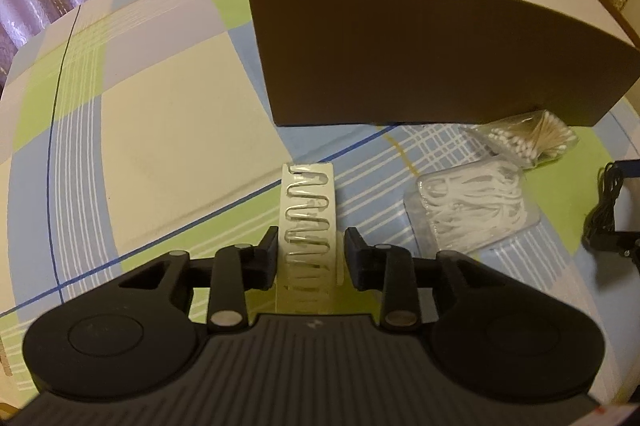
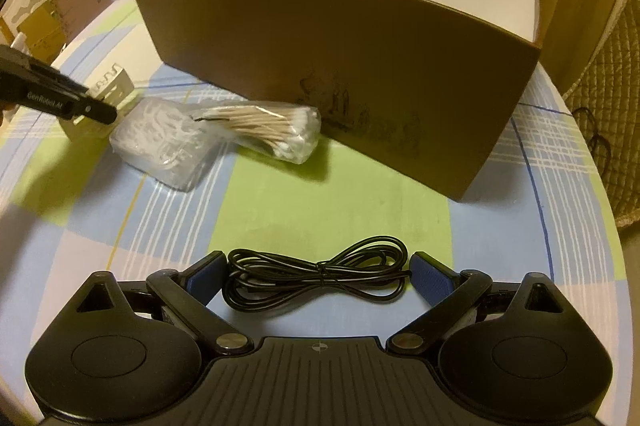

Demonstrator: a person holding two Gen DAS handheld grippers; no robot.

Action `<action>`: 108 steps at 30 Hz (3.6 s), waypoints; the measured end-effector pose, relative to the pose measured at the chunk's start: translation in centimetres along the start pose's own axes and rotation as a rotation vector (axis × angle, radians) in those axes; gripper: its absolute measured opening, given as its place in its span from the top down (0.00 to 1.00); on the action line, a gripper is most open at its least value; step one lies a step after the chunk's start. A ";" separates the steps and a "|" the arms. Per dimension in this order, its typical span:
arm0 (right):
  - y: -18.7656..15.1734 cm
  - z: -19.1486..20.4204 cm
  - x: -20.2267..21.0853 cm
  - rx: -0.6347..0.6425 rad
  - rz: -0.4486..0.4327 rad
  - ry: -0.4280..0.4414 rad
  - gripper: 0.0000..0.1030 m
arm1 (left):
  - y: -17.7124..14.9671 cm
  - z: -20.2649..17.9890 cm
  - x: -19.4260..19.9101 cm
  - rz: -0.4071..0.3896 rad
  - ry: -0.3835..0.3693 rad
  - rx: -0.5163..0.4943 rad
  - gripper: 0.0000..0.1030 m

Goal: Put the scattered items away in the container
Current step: 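Grasp the white plastic holder with the left tool while the right tool grasps the black cable, then carry the white holder and black cable with both tools over the box, then open both tools to drop the holder and cable into the box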

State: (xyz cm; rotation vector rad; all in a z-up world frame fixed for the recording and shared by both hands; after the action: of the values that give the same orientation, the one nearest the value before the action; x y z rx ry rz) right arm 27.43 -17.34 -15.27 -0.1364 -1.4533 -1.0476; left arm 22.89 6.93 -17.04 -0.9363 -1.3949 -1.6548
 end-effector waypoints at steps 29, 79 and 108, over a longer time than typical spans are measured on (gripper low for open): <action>1.0 3.9 4.1 0.062 -0.011 0.063 0.09 | -2.1 -4.4 7.1 -0.107 -0.058 0.007 0.78; 14.0 3.9 8.5 0.151 -0.243 0.136 0.09 | 11.1 -3.2 11.4 -0.338 -0.007 -0.096 0.78; 25.5 -2.9 -5.9 -0.080 -0.134 -0.026 0.09 | 24.3 1.6 -5.3 -0.117 0.011 -0.120 0.77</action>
State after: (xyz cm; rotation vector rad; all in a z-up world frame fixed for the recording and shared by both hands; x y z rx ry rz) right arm 47.27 -1.61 -7.90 -0.1111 -1.4598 -1.2178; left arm 47.09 6.30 -11.13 -0.9266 -1.3782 -1.8455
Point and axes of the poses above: each gripper's, at about its wrist camera, not at the fingertips, and x roughly against the way its jaws point, z to its left, y to its top, the point moved 5 cm from there along -x, roughly the way its jaws point, and after that the axes turned 14 degrees about -x, right-handed, at the moved point
